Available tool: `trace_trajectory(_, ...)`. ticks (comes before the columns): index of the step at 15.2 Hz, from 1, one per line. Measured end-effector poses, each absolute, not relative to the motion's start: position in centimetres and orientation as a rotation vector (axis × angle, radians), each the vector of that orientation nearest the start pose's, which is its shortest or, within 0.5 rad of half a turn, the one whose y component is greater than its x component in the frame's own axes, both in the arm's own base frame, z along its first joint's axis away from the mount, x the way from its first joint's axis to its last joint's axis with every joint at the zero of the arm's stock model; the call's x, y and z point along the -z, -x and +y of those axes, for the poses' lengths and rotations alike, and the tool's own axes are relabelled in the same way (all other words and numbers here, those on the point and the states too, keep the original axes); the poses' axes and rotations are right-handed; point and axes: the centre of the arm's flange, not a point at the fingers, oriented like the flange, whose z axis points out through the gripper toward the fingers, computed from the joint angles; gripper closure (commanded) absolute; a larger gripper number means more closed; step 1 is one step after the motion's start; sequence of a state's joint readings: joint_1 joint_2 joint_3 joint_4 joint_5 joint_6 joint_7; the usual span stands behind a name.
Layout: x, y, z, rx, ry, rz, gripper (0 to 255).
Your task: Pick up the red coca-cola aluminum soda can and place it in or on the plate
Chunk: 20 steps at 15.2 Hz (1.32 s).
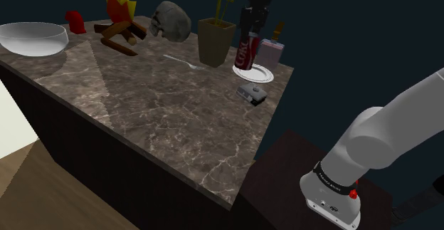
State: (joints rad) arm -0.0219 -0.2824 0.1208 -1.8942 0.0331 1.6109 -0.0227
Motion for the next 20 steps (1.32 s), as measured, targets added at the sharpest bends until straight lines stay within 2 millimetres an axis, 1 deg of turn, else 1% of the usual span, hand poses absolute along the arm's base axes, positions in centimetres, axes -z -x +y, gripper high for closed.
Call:
trace_trajectory(1, -62.0, -46.5, 4.7, -0.004, 3.137, -0.181, 255)
trace_trajectory(2, -62.2, -47.1, 3.5, -0.004, 3.137, -0.181, 255)
trace_trajectory(3, -62.0, -47.2, 2.0, -0.004, 3.137, -0.181, 255)
trace_trajectory(5, -62.5, -48.1, -0.7, -0.004, 3.137, -0.181, 255)
trace_trajectory(10, -63.6, -49.4, -7.0, -0.004, 3.137, -0.181, 255)
trace_trajectory(11, -63.5, -49.7, -8.4, -0.004, 3.137, -0.181, 255)
trace_trajectory(13, -63.9, -50.3, -10.5, -0.005, 3.137, -0.181, 255)
trace_trajectory(15, -63.3, -50.3, -11.3, -0.004, 3.137, -0.181, 255)
trace_trajectory(20, -60.9, -50.3, -11.6, -0.005, 3.137, -0.183, 255)
